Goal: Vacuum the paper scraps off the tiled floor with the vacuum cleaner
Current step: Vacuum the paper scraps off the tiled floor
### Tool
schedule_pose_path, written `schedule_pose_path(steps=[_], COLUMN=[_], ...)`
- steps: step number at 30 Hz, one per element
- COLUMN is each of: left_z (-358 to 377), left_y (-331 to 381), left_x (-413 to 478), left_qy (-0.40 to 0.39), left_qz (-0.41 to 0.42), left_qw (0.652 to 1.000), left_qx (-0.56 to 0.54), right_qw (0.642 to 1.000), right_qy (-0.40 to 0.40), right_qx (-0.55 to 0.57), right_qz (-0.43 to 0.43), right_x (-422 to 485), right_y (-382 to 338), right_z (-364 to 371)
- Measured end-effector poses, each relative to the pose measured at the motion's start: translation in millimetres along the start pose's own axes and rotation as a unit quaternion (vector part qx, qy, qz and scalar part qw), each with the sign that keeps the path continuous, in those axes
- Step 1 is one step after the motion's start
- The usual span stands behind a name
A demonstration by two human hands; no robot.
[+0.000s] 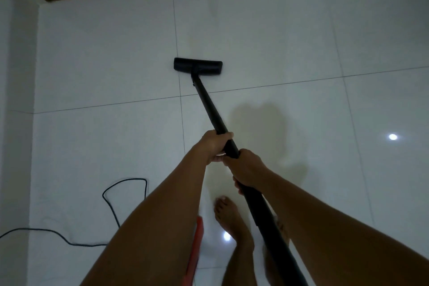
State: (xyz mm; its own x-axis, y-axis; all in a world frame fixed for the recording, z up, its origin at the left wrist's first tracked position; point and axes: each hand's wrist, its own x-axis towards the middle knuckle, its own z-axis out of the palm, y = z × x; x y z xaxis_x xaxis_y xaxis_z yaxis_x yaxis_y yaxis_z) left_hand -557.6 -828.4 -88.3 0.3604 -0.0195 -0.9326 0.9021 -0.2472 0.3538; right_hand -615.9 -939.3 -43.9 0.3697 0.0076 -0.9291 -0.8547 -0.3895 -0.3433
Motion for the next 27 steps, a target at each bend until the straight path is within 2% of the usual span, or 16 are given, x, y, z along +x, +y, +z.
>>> schedule_pose_path(steps=[7, 14, 20, 27], left_z=[74, 144, 183, 200], left_y=[-44, -92, -121, -135], left_x=[-42, -88, -109, -100], left_qy=[-0.021, -0.039, -0.044, -0.041], left_qz=[-0.002, -0.001, -0.005, -0.009], left_qw=[0.999, 0.996, 0.993, 0.992], left_qx=[0.031, 0.077, 0.107, 0.120], right_qw=[1.000, 0.998, 0.996, 0.997], right_qy=[0.020, 0.031, 0.046, 0.041], right_qx=[-0.005, 0.043, 0.060, 0.055], right_qz=[-0.003, 0.023, 0.041, 0.047], right_x=[-47, -96, -125, -118], right_y=[80, 163, 209, 227], right_z=[-25, -43, -51, -57])
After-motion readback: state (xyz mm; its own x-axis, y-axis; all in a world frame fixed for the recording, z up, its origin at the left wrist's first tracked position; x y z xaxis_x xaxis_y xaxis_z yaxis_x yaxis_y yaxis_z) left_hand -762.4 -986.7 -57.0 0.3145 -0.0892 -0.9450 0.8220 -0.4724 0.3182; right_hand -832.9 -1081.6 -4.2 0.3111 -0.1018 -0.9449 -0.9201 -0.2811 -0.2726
